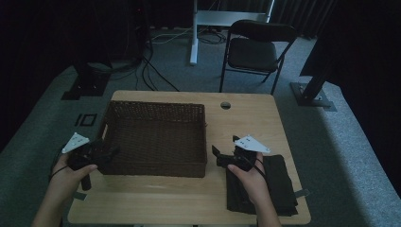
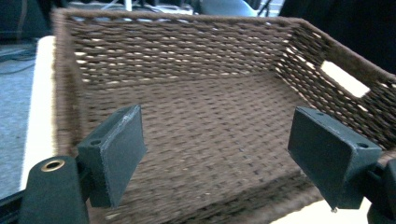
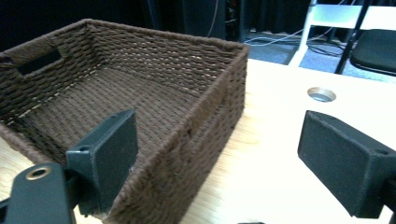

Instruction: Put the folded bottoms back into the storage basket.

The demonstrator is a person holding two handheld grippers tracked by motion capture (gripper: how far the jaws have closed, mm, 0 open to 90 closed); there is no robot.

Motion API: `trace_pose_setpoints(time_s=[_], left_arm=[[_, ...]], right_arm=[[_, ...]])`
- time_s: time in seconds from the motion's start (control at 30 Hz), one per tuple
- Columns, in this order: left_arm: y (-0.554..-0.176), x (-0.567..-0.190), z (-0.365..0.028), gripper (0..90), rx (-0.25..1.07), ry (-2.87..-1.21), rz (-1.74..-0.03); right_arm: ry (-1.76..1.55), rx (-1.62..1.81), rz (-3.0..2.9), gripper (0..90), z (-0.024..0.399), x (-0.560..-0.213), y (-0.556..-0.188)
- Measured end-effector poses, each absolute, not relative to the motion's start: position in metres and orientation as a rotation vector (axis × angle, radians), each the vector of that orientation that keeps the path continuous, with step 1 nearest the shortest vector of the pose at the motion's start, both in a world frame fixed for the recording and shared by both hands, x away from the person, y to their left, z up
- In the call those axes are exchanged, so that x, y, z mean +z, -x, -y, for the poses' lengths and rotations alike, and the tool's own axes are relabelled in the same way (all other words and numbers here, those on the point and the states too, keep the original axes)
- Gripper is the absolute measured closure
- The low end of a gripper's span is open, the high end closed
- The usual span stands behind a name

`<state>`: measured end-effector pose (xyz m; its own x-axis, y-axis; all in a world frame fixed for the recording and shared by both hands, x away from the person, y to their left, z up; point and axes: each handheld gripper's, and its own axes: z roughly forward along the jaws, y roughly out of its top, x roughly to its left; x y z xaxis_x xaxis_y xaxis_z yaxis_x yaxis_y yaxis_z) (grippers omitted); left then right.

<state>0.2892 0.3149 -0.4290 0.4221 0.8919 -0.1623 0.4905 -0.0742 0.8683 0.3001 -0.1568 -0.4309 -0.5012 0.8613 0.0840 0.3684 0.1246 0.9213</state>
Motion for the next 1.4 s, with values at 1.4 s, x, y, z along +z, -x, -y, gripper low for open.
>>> trace_pose_setpoints(time_s=[1.4], left_arm=[[-0.287,-0.446,-0.193,19.2,0.384,-1.851,-0.963]], right_arm=[[-1.318,1.234,-1.856,11.6,0.244,-0.460,-0.285]])
